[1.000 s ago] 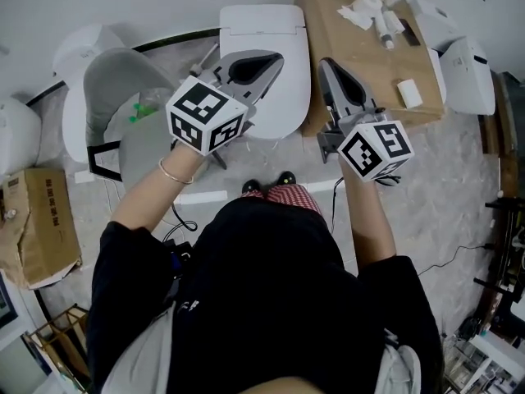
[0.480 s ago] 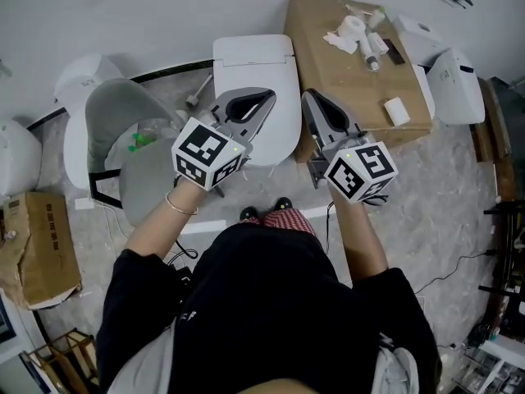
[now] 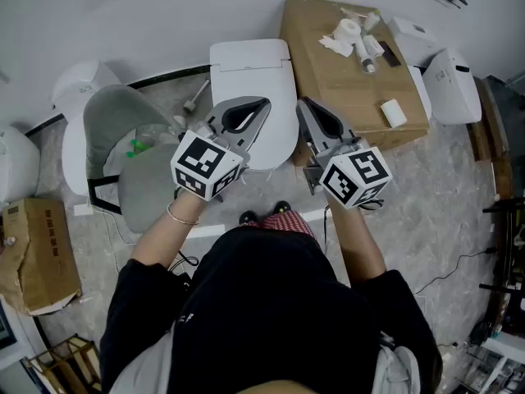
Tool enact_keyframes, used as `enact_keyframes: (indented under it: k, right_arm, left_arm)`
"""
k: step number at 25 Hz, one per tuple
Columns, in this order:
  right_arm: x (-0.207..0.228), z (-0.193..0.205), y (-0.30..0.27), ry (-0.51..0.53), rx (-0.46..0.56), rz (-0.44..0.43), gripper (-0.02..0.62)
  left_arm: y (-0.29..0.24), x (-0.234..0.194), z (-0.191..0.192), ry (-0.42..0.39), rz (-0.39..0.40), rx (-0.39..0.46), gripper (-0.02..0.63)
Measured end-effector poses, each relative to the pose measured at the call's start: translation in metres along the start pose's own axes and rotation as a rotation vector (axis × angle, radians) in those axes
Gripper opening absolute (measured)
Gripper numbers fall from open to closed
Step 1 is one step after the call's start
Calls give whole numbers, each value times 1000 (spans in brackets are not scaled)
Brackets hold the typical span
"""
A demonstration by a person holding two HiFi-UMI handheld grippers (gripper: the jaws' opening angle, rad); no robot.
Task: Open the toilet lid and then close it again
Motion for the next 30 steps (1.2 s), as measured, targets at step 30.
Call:
enact_keyframes:
  k: [30]
  right_arm:
    - [-7,8,-2,-28,-7,-20,20]
  left_arm:
    - [5,3,4,28,6,-2,3]
Point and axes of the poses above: the fingertips, and each gripper's own axes: y backward along the fingers, x to its right, z out of its underside, the point moved 4 cm from there along y, backward along the fingers, and after that the axes turned 15 degrees about y, right-handed, at the moved point
